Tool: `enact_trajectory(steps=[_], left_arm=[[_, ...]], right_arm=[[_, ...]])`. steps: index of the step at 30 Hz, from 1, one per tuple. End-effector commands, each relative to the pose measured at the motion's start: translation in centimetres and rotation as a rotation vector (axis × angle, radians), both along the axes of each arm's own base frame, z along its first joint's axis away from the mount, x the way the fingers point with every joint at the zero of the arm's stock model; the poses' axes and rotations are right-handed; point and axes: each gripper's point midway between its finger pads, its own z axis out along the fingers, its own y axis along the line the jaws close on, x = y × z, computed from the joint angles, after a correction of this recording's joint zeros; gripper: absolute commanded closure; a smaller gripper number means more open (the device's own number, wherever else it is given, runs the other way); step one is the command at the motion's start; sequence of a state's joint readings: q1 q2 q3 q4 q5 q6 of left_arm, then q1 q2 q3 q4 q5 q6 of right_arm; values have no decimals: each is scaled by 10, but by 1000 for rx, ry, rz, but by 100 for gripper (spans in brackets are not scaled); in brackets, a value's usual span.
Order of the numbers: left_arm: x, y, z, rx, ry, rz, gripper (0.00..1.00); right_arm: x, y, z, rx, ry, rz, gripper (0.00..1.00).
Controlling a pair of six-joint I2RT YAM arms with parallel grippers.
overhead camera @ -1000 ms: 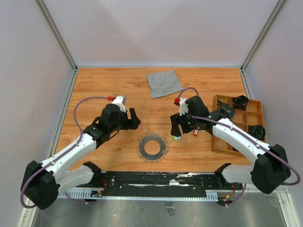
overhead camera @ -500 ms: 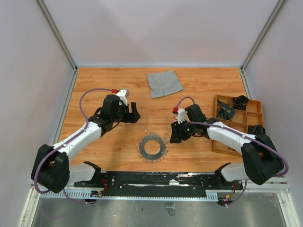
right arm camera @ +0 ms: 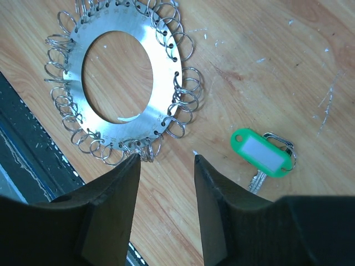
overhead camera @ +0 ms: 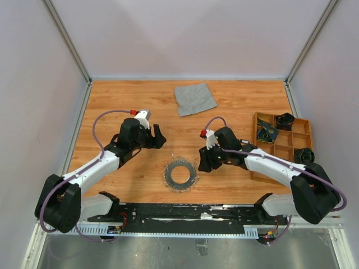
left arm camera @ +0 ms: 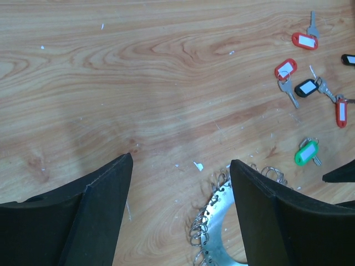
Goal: Put the keys on the keyring
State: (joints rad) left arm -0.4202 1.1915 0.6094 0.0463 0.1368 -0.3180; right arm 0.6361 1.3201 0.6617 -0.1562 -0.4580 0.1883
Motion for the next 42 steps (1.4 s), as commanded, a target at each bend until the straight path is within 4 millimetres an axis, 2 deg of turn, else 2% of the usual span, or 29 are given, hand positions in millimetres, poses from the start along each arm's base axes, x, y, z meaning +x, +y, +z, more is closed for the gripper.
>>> enact_trajectory(steps=[1,5,6,10,13,16,18,21,28,35,42], left_arm=[[10,0,17,-58,-92,32,25],[10,0,12,-85,-114,44,25],[10,0,9,-85,-112,42,26],[7,0,4,-71,-108,28,27],[5,1,4,-73,-114,22,27],[3,2,1,-59,-115,17,28],[3,4,-3,-38,-114,15,30],[3,6,-5,-22,-123,15,30],[3,7,-5,-22,-135,12,30],[2,6,-3,-31,-144,9,30],[2,5,-2,-34,-145,7,31]], right_arm=[[6,5,14,25,-48,-52,55],[10,7,29,69,-64,-95,41],[7,8,31,77,-57,-86,40],[-14,13,33,14,-57,-14,49],[-36,28,31,-50,-71,70,57],[-52,45,30,-36,-61,111,64],[-60,50,27,-39,-56,131,64],[-69,52,17,-104,-48,159,59],[-78,62,-1,-212,-25,185,58],[-83,72,-9,-259,-31,221,55],[-87,73,-17,-309,-32,239,65]])
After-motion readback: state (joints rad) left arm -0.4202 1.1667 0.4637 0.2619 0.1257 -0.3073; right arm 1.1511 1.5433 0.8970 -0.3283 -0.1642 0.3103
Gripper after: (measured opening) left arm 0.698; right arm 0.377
